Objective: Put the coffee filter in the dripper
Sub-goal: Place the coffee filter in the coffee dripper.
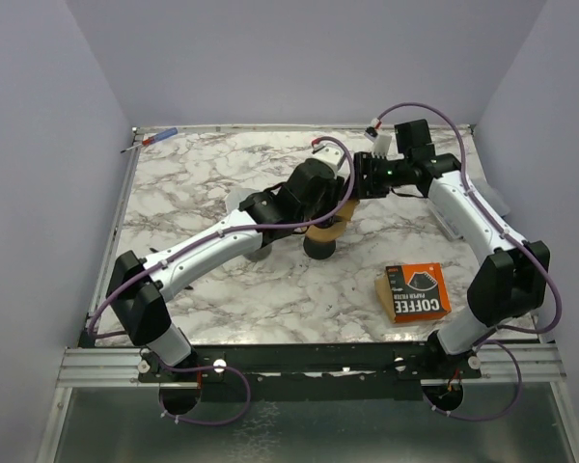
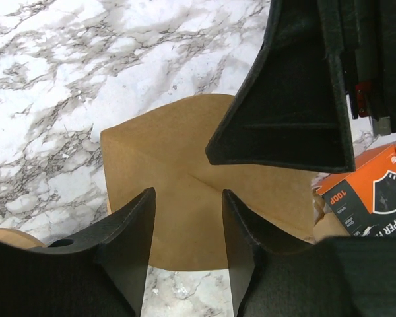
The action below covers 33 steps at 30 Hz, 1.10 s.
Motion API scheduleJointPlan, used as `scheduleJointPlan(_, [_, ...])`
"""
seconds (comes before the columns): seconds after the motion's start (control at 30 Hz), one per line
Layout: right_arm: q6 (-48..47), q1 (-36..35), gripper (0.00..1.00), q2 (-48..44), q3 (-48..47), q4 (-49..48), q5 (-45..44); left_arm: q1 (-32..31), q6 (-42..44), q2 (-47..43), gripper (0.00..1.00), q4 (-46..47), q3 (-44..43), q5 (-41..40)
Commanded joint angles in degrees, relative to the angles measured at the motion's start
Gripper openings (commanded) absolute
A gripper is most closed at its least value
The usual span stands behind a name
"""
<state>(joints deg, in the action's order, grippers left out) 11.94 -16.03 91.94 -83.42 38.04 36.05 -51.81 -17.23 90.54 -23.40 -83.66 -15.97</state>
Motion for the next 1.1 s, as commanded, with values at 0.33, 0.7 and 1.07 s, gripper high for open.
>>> scheduleJointPlan(0.33, [-0.2,-0.1,0.53,2.4,3.0,-3.8,9.3,0.1,0.4,0.1,0.37,-1.5,1.7,-2.9])
scheduleJointPlan(0.7, [0.8,-0.1,0.44,3.4,4.2,-5.6,12.0,0.2,1.2,-0.4,0.36,-2.9,2.6,-5.0])
scheduleJointPlan(1.07, [0.0,-0.1,0.45,4.3,4.5,-5.6,7.6,0.2,1.4,2.1,0.34,-2.8,1.9,-4.3])
